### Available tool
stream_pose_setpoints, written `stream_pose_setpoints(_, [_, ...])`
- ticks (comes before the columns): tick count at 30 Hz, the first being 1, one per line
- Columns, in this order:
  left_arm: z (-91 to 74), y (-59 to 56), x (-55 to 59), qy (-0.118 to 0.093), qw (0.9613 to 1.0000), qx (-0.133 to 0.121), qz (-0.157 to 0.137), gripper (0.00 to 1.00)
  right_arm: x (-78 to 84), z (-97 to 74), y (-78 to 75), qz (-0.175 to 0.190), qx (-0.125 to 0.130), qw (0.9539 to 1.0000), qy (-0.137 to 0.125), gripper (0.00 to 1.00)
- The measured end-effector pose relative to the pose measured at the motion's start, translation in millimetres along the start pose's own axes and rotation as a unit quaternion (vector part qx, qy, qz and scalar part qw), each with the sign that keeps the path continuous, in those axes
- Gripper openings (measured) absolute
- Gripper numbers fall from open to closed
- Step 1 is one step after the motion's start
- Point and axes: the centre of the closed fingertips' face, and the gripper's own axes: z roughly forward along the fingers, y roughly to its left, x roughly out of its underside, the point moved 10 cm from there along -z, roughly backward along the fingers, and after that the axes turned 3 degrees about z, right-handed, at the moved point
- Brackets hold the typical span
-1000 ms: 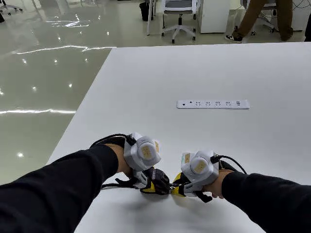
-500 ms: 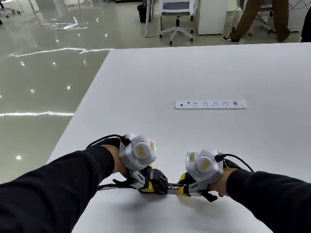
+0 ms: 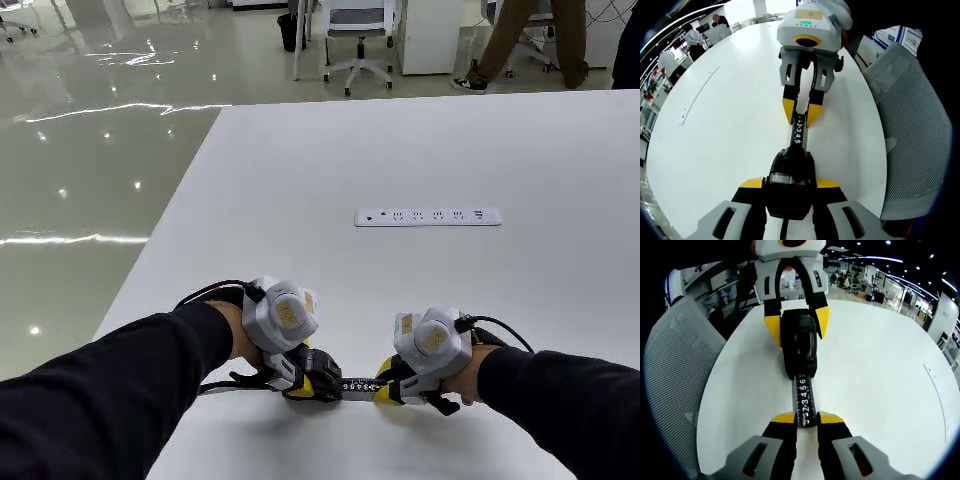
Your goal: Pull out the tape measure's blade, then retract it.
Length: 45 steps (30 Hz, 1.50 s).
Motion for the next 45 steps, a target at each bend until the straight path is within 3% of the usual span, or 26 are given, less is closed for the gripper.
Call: stream_pose_setpoints(45, [1.5,-3.3,0.0,-0.009,0.9999,-0.01,-0.005,0.31,46.9,-40.7,-7.4,0.029,0.021,0.9993,0.007,0.1])
